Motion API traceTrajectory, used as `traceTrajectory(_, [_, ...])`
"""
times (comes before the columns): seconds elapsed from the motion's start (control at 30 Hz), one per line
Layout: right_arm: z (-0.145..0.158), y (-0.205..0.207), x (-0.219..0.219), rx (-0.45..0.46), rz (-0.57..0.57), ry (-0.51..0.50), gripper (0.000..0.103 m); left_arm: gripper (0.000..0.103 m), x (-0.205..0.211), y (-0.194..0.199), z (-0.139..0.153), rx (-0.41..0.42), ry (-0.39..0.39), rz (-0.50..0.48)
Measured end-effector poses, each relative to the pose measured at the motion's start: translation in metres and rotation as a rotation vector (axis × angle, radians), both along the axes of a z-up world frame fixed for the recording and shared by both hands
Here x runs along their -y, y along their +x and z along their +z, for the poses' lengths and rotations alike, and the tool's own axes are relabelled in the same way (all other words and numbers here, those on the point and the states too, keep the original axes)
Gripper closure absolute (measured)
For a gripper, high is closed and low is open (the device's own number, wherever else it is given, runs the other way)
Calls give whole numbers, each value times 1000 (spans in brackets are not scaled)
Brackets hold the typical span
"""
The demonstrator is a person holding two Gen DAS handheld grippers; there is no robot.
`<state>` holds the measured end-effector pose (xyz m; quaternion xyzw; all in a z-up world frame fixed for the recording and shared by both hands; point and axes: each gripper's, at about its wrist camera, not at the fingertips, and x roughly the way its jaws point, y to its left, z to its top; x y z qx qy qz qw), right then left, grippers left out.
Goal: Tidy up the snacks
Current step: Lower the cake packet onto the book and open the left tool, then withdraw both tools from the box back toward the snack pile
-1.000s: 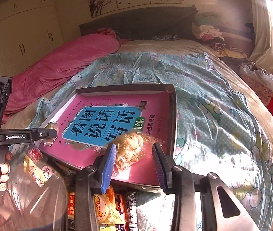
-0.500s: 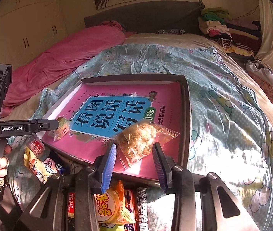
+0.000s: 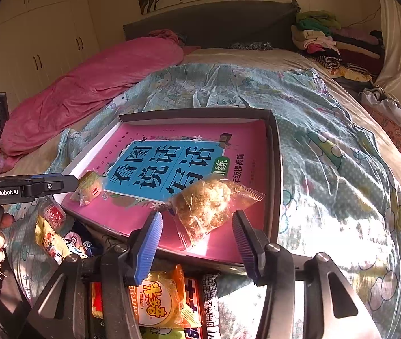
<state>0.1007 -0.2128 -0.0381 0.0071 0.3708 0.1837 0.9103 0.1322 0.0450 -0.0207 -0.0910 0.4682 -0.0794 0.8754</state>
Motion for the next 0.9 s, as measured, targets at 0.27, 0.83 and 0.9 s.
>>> traceTrajectory(0.27, [11,-3,5,43,-14,19,45,28,-2,-7,7,24,-2,-5])
traceTrajectory(0.83, [29,-12,16,98,-57,48,37,27,-17,-22,22,60,-11,12])
traceTrajectory(0.9, [31,-13,17,104,-59,51,37,27,-17,-24,23,63,-11,9])
